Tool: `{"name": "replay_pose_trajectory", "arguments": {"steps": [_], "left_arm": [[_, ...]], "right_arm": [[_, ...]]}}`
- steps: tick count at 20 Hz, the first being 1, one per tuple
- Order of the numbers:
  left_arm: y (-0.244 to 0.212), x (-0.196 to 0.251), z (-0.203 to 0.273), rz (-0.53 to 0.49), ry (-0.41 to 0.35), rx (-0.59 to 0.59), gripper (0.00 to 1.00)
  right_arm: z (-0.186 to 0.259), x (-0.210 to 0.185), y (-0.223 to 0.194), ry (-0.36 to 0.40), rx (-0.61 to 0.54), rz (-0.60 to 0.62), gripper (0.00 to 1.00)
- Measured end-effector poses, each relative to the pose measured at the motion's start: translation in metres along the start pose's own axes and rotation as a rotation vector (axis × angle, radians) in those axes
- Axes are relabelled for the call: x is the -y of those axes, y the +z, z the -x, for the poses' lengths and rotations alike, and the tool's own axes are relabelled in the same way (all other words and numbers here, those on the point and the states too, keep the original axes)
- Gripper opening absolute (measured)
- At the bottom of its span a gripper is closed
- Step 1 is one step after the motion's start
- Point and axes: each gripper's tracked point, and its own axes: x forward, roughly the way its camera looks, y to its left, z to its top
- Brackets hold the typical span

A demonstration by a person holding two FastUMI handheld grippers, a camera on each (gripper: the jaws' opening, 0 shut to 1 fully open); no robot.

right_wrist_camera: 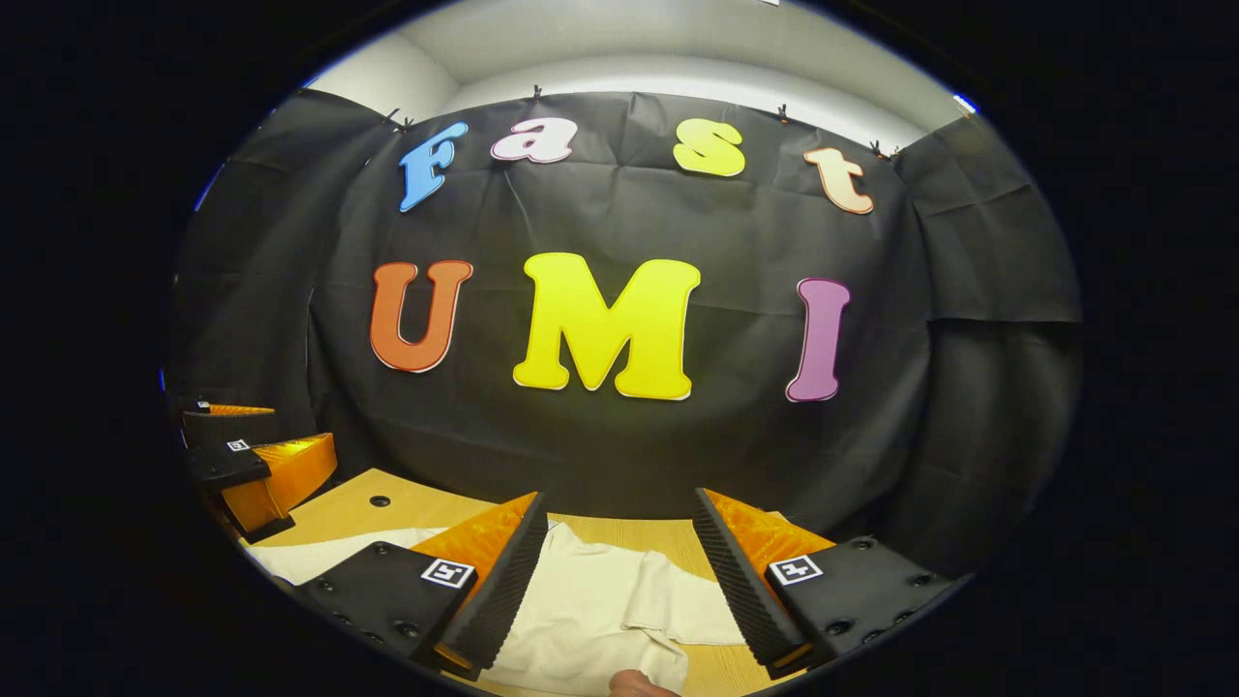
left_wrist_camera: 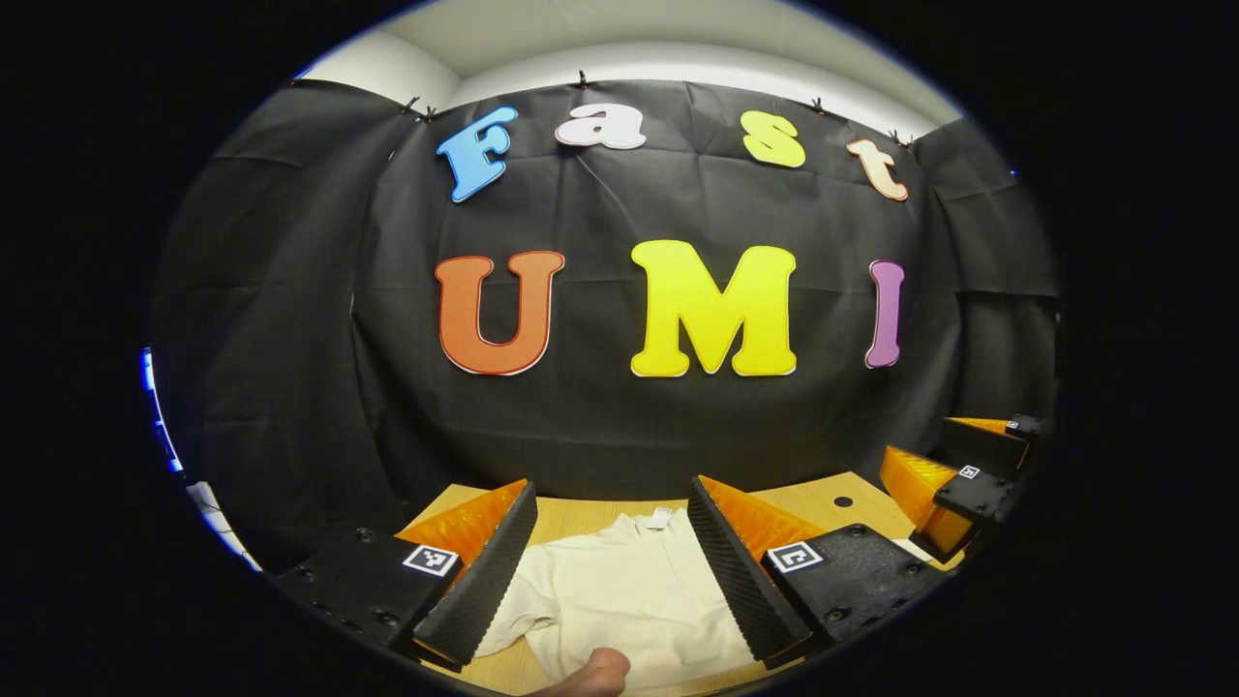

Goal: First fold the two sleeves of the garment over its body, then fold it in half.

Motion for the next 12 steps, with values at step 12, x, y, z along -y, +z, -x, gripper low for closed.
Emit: {"name": "replay_pose_trajectory", "arguments": {"steps": [12], "left_arm": [[-0.003, 0.014, -0.005, 0.004, 0.03, -0.017, 0.99]], "right_arm": [[-0.047, 0.174, -0.07, -0.296, -0.101, 0.076, 0.94]]}}
